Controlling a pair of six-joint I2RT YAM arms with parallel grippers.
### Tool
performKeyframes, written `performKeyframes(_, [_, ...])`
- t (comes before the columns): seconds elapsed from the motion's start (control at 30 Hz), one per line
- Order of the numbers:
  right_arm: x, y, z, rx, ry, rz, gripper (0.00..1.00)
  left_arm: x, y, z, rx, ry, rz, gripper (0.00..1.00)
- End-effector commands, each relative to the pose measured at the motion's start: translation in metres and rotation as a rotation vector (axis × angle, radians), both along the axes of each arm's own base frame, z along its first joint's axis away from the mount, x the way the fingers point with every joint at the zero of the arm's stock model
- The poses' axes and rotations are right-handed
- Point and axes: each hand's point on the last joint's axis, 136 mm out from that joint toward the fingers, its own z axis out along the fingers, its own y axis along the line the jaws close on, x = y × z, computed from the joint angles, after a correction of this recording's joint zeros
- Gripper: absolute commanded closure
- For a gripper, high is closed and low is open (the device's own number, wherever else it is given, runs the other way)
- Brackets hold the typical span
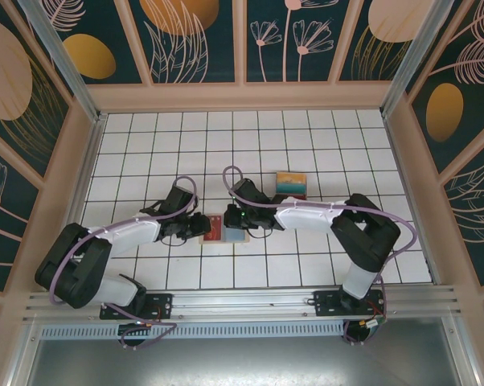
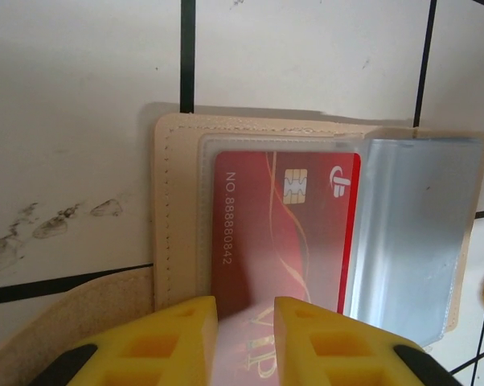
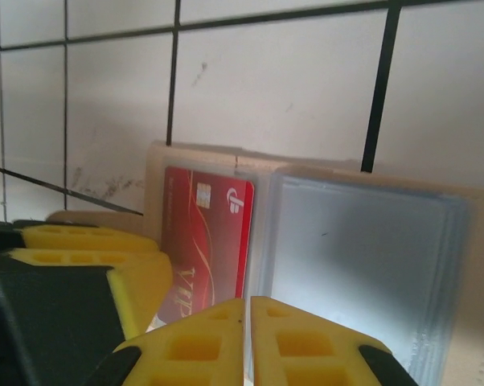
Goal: Take the credit cards out of the card holder
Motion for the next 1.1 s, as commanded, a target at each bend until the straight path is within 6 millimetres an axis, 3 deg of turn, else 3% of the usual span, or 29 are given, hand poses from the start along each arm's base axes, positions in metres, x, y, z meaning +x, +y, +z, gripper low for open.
performKeyframes(0.0, [-0.002, 0.021, 0.009, 0.062, 0.014, 0.044, 0.89, -0.008, 0.000, -0.012, -0.006, 0.045, -0.009, 0.73])
performKeyframes(0.27, [-0.007, 0.021, -0.007, 0.072, 0.099, 0.043, 0.86, -0.009, -0.005, -0.010, -0.035, 0.049, -0.015, 0.73])
performKeyframes(0.43, [-0.005, 0.004, -0.024, -0.011, 0.134, -0.014, 0.87, -0.009, -0.005, -0.008, -0.036, 0.047, -0.014, 0.73])
performKeyframes(0.57, [-0.002, -0.003, -0.024, -0.041, 0.118, -0.039, 0.87, -0.008, -0.003, -0.007, -0.025, 0.043, -0.012, 0.73])
performKeyframes(0.9, [0.011, -0.059, -0.018, -0.147, 0.026, -0.194, 0.87, -0.008, -0.002, -0.008, -0.019, 0.045, -0.010, 0.73])
performKeyframes(1.07, [0.006, -0.079, -0.028, -0.150, 0.064, -0.227, 0.86, -0.007, -0.003, -0.007, -0.019, 0.044, -0.015, 0.73])
